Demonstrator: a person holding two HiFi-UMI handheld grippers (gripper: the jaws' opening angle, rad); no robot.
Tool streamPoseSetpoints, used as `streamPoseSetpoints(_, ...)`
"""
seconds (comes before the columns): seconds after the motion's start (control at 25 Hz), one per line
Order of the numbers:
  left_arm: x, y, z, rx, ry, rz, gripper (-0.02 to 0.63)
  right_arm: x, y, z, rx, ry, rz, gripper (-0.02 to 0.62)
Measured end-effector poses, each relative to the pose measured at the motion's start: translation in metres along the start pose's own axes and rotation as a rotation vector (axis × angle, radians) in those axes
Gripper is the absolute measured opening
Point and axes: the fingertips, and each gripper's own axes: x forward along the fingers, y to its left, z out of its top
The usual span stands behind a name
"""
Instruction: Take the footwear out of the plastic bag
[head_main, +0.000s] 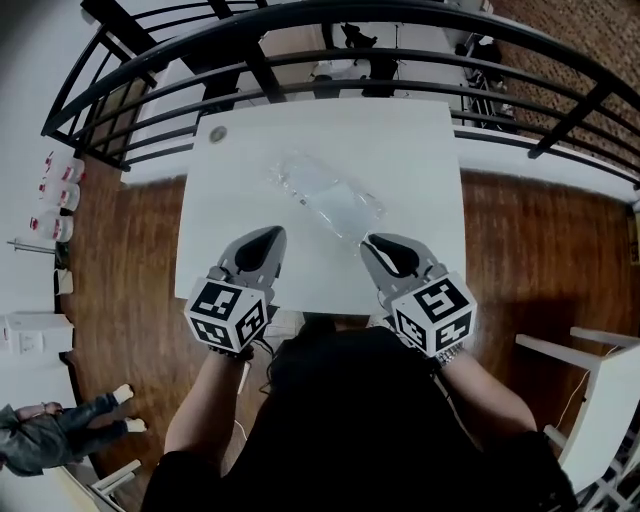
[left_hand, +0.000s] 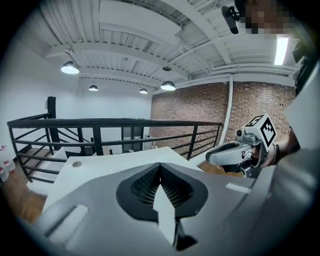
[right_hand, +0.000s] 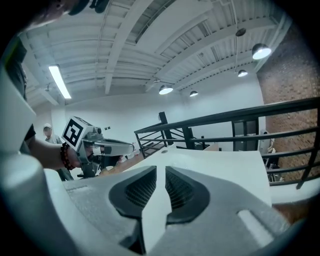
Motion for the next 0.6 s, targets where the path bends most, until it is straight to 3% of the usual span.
streamPoseSetpoints(0.6, 0.079, 0.141, 0.005, 0.031, 0.100, -0.120, 0.025, 0.097, -0.058, -0.045, 0.160, 0.194, -0.228, 0.072)
